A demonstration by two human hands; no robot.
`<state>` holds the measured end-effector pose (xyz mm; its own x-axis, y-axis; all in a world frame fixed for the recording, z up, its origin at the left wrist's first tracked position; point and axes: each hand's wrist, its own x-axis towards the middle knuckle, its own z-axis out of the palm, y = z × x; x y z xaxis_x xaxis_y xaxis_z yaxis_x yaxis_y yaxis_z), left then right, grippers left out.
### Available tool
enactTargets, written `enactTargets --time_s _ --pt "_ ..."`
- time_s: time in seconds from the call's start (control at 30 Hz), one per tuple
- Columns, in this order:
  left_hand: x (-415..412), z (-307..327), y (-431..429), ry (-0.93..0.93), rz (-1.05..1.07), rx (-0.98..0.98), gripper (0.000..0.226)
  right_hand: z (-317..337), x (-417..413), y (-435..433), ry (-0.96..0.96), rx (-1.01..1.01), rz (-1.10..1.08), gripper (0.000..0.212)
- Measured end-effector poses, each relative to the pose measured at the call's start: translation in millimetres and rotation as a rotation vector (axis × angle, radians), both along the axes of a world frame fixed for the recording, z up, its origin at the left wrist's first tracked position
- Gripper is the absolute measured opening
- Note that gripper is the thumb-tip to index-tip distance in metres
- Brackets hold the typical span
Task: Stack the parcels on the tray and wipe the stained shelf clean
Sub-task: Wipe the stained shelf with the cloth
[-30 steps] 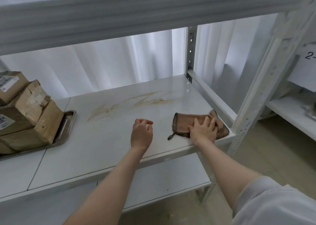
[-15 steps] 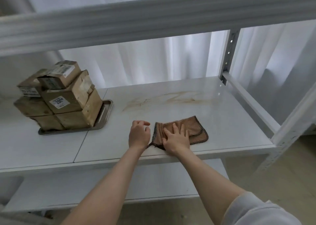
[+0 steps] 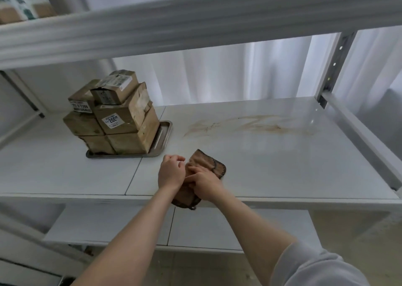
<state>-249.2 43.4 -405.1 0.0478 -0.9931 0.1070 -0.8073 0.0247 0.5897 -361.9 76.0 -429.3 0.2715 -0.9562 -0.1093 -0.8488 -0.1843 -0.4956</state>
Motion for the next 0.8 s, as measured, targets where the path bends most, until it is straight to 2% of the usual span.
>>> enactTargets --time_s 0.23,0.33,0.4,0.5,0.6,0.7,0.8 --pt "-28.9 5.7 0.0 0.016 -0.063 0.005 0.038 3.8 -82.6 -8.5 0.115 0.102 -0.355 0.044" --pt "-17.3 6.9 -0.4 0.048 -0.014 0.026 0.05 4.4 -83.7 -19.1 0.147 0.15 -0.44 0.048" --pt "-7.4 8.2 -5.8 0.028 0.002 0.016 0.05 5.1 -71.6 -27.5 0.174 0.173 -0.478 0.052" --pt "8.0 9.3 -23.3 -0.139 -0.026 0.012 0.038 7.1 -46.6 -46.2 0.186 0.196 -0.44 0.057" --pt "18.7 7.2 -45.7 -0.331 -0.1 0.048 0.046 9.6 -19.7 -67.1 0.18 0.225 -0.34 0.06" --pt "27.4 2.0 -70.9 -0.545 -0.167 0.109 0.044 11.0 4.6 -85.9 0.183 0.223 -0.268 0.059" --pt "38.2 -3.0 -91.4 -0.619 -0.191 0.171 0.047 10.9 25.2 -104.1 0.191 0.204 -0.207 0.055"
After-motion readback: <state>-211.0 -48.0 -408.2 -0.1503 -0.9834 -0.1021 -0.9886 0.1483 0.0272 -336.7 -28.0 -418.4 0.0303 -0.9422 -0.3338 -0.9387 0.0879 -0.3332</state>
